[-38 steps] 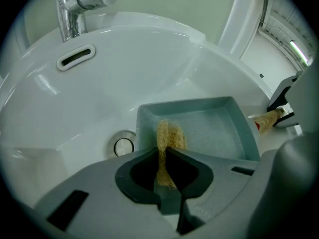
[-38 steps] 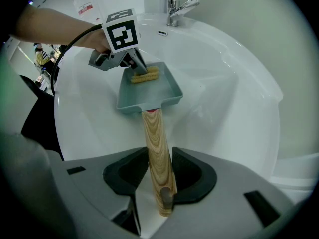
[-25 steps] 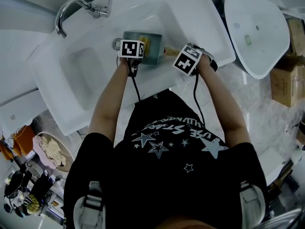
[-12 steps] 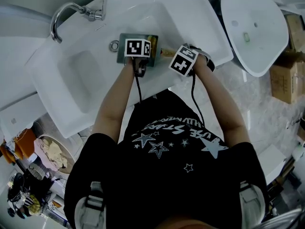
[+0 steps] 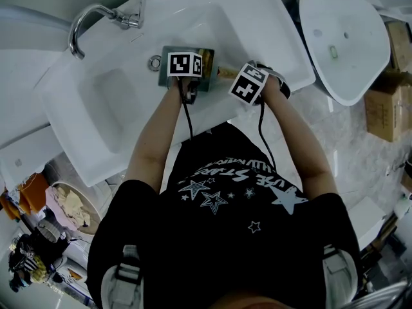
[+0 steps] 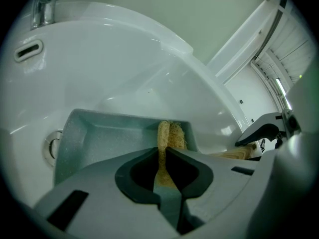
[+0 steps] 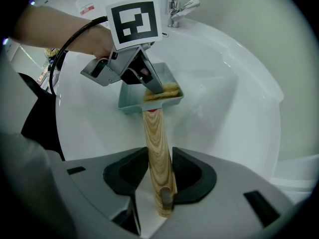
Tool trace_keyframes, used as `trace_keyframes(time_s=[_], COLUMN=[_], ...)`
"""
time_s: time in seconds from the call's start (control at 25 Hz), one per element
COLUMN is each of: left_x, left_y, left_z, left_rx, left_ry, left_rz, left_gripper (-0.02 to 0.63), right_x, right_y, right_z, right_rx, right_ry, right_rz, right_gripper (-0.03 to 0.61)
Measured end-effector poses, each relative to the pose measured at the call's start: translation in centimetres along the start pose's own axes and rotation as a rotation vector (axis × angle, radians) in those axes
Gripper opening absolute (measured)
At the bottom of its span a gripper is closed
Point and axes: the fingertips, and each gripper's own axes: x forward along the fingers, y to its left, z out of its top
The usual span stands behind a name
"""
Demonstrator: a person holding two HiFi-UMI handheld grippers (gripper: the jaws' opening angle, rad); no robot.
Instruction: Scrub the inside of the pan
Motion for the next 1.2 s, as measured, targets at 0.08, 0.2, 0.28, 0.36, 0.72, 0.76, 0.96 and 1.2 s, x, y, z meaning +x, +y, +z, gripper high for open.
trace_keyframes(time_s=[0.08,0.2,0.28,0.36,0.72,0.76,0.96,1.2], left_x=[-0.1,-0.5,-0.8,-1.0,-2.2,-2.3,-3.0,-3.2], left_y=[0.5,1.8,3.0,4.3,8.7,9.0,10.7,11.0], left_z=[0.0,0.0,0.0,0.0,0.1,0.1,0.1,0.1], left_rx=[-0.007,-0.013,-0.016,-0.025,-0.063,-0.063,-0.101,-0.115], left_ry=[-0.002,-0.005,-0.008,-0.01,-0.017,-0.017,-0.033,-0.049], left_rz=[0.009,0.033,0.057,0.081,0.168,0.176,0.225,0.228], left_gripper=[0.051,0.051,0.051,0.051,0.051,0.051,0.051,0.049], right_x=[0.0,0.0,0.0,0.1,0.0,0.0,0.0,0.1], right_y=[0.0,0.0,0.0,0.0,0.0,0.0,0.0,0.0], right_z=[0.0,0.0,0.0,0.0,-0.1,-0.1,-0.1,0.0], right_rx=[0.0,0.001,0.002,0.003,0.013,0.014,0.013,0.008], right_ry=[-0.002,0.001,0.003,0.004,0.009,0.011,0.013,0.028], right_rz=[0.001,0.001,0.002,0.002,0.008,0.009,0.013,0.006], right_gripper=[0.146,0.146,0.146,0.146,0.147,0.147,0.147,0.147])
